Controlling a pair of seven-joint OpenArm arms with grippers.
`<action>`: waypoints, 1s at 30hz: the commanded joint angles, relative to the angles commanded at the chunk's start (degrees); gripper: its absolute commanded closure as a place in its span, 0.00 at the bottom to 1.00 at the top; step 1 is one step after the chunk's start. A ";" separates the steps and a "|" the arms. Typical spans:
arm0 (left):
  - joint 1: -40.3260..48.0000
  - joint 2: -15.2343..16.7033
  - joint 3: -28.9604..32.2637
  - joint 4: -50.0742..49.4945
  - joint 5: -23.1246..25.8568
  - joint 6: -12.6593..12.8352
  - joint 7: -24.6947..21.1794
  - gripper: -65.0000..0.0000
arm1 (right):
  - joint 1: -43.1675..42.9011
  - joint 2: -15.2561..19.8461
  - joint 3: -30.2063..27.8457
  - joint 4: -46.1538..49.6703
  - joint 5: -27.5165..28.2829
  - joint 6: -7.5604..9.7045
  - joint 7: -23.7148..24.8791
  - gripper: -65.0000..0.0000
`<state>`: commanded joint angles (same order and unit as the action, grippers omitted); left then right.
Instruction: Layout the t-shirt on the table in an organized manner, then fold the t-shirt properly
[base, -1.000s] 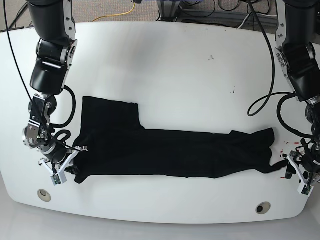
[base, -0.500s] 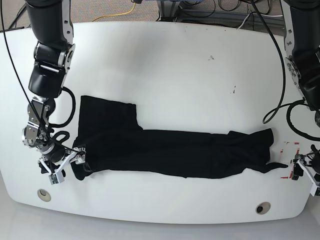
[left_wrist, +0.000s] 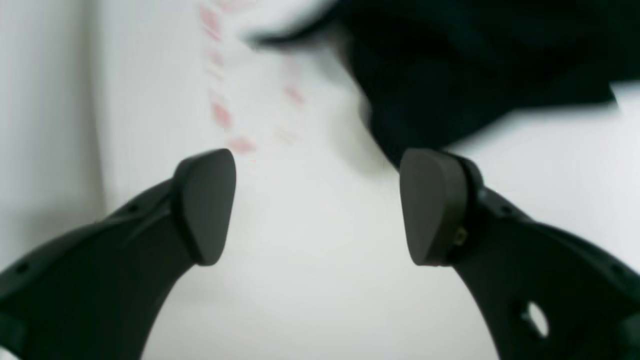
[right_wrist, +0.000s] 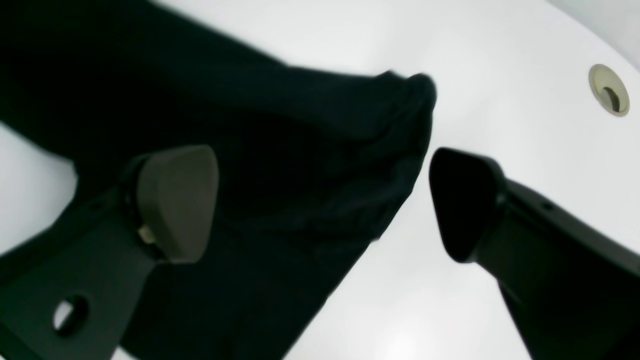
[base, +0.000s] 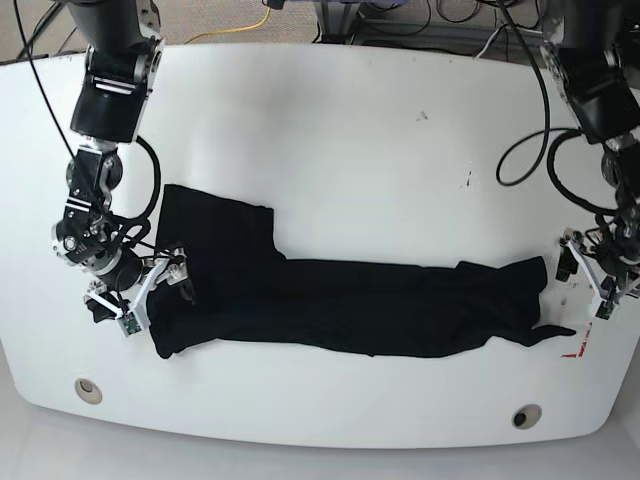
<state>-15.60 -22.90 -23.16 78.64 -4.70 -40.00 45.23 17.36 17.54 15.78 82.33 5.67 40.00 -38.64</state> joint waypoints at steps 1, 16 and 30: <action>1.14 0.35 -0.44 0.62 -0.18 0.00 0.00 0.25 | -0.97 -0.26 0.18 1.58 0.00 0.00 -1.05 0.00; 5.10 2.02 -2.11 1.49 -0.18 0.00 -0.26 0.26 | -9.23 -4.48 5.98 1.23 0.00 0.00 -3.16 0.00; 5.01 2.02 -2.11 1.49 -0.18 0.00 -0.26 0.26 | -7.74 -4.84 6.51 -9.58 0.44 0.00 1.58 0.00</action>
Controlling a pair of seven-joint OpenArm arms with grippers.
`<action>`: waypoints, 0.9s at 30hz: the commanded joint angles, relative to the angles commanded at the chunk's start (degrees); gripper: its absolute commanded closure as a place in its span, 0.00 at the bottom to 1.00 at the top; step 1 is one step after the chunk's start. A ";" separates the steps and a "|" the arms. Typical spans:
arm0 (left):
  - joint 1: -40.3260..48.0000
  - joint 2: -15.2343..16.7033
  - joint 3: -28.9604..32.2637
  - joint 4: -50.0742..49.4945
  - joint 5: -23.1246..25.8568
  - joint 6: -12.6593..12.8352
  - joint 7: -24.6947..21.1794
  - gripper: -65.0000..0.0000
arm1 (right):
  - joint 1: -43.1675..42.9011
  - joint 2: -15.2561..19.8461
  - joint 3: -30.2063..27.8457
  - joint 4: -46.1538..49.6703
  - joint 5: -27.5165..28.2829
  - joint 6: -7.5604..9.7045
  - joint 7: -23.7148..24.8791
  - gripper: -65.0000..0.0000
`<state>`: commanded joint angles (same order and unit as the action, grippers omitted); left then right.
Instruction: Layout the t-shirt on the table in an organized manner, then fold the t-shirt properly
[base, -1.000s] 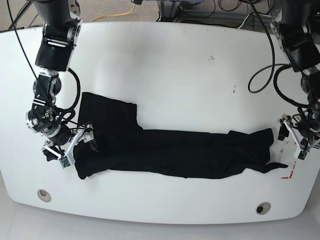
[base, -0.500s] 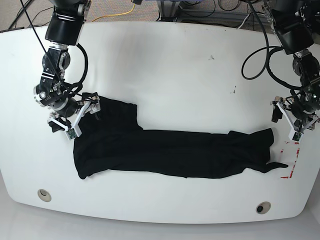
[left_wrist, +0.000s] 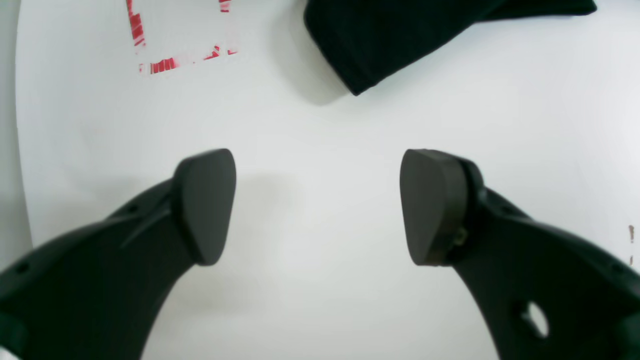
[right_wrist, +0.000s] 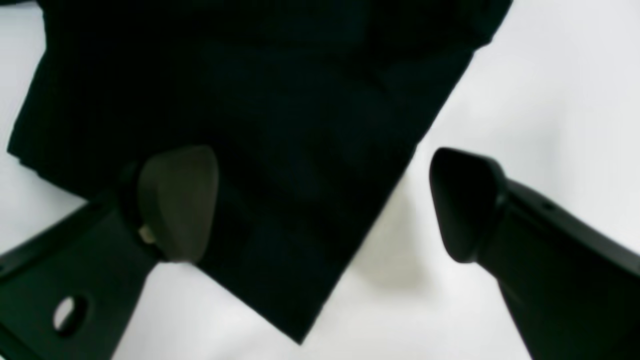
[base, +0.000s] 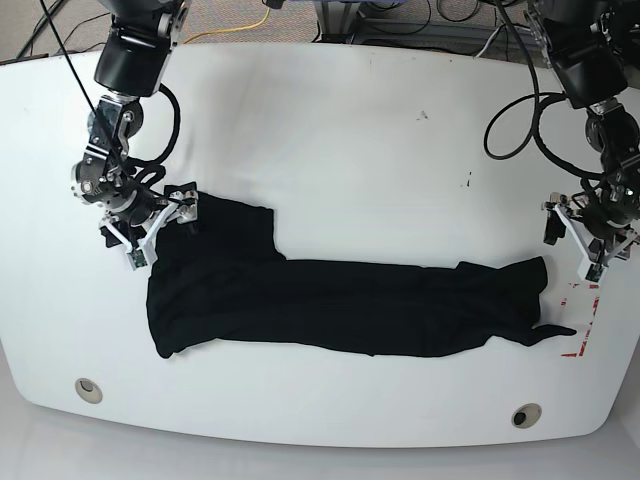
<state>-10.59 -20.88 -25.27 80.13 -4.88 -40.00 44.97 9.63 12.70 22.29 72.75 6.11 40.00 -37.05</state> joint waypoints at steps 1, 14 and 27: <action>0.00 0.00 0.00 0.00 0.00 0.00 0.00 0.26 | 0.35 0.00 -0.09 -0.88 0.00 0.00 0.70 0.00; 0.97 -0.09 0.00 0.35 0.00 0.00 0.00 0.26 | 5.80 2.37 0.26 -9.41 0.09 0.00 4.22 0.00; 1.23 0.00 0.00 0.35 0.00 0.00 -0.09 0.26 | 7.47 2.37 0.00 -9.67 0.09 0.00 4.22 0.34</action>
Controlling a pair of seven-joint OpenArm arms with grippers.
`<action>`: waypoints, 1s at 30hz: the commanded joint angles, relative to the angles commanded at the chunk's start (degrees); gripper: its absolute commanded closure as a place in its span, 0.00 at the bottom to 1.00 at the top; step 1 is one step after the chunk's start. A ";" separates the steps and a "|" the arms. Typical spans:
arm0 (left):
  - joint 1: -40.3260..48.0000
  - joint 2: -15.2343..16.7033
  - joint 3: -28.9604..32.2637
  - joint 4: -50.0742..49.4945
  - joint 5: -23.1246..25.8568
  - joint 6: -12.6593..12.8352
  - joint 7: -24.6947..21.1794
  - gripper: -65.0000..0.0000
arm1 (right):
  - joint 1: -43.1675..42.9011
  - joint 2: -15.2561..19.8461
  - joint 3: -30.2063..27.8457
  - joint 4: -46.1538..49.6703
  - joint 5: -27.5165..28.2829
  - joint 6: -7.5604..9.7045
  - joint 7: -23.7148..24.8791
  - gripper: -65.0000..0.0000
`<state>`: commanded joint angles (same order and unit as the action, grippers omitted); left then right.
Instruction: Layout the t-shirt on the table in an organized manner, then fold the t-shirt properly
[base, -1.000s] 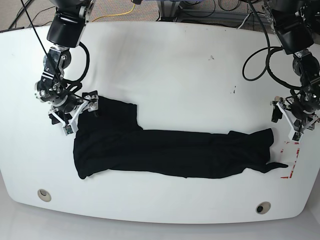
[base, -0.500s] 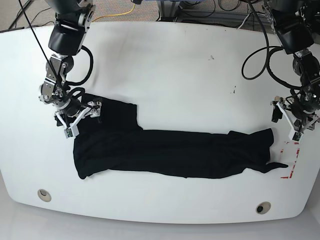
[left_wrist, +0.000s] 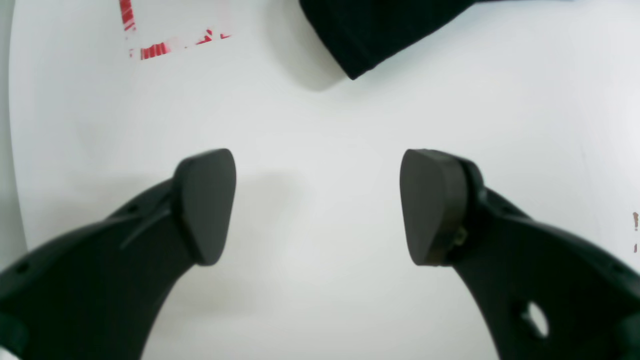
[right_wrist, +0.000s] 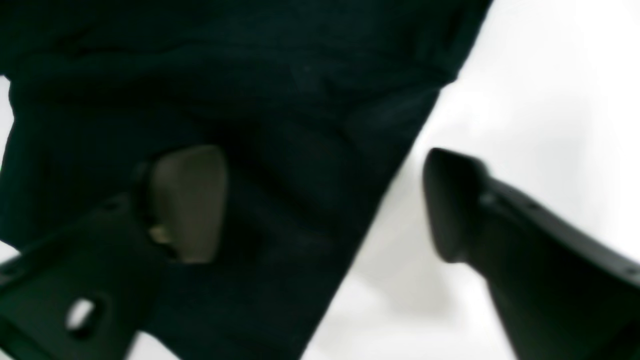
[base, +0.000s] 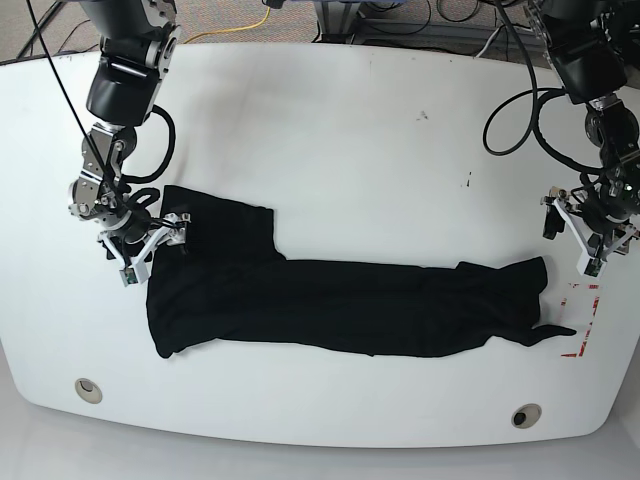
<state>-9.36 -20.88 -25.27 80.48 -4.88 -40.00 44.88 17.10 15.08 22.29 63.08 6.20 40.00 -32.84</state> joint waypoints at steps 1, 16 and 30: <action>-0.09 0.00 0.00 0.00 0.00 0.00 0.00 0.26 | -0.09 -0.09 0.00 0.00 0.00 0.00 0.00 0.40; -0.26 0.00 0.00 0.00 0.00 0.00 0.00 0.26 | -1.49 -3.34 0.26 0.09 0.00 0.00 -0.09 0.36; -0.26 0.00 0.00 0.00 0.00 0.00 0.00 0.26 | -1.76 -0.97 0.26 5.27 -0.09 0.00 -3.08 0.24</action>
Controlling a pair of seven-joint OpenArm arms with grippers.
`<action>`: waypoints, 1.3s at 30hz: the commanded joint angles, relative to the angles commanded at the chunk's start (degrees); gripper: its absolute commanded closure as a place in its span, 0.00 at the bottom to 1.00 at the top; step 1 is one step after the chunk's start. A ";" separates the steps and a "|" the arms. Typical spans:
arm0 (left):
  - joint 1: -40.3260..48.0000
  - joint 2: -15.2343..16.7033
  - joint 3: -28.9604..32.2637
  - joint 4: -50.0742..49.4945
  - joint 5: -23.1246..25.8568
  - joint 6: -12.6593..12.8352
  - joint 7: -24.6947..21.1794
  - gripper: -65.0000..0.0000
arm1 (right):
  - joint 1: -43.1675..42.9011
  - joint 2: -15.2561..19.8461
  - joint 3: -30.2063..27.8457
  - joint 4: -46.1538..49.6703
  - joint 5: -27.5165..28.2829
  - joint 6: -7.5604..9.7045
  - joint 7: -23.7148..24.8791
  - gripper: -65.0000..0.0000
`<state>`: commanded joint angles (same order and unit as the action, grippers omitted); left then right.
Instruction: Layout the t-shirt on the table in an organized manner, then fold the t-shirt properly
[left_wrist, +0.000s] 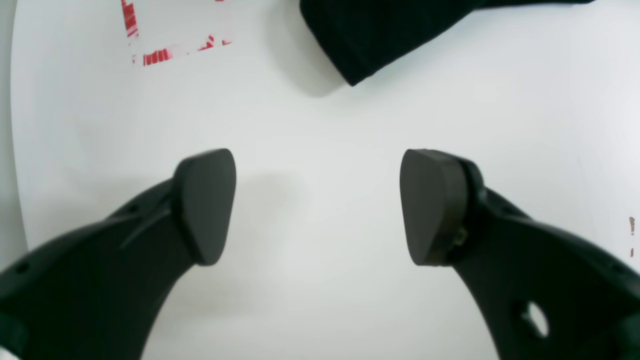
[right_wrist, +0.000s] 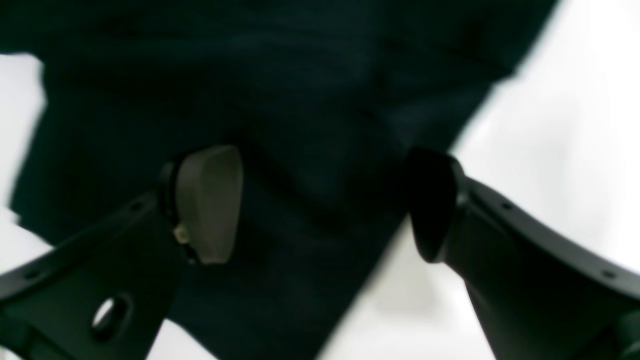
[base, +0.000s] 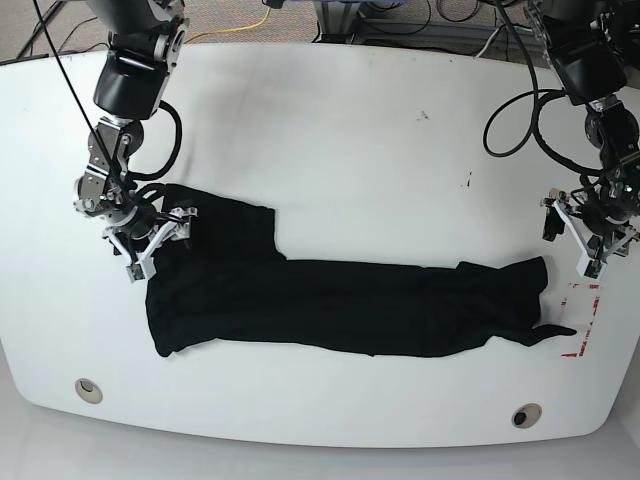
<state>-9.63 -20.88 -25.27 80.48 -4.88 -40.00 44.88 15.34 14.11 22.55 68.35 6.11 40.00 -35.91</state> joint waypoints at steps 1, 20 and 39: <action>0.00 0.00 0.00 0.00 0.00 0.00 0.00 0.26 | 0.00 0.26 0.00 0.35 0.00 0.00 0.00 0.24; -0.09 0.00 0.09 0.00 0.00 0.00 0.00 0.26 | 0.00 1.14 0.09 -8.00 0.09 0.00 4.40 0.24; -0.09 0.00 0.09 -0.18 0.00 0.00 0.00 0.26 | -0.09 -1.49 -0.35 -8.09 0.00 0.00 3.43 0.25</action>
<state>-9.71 -20.88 -25.19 80.31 -4.88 -40.00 44.88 15.25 12.62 22.20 60.26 6.11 40.00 -32.48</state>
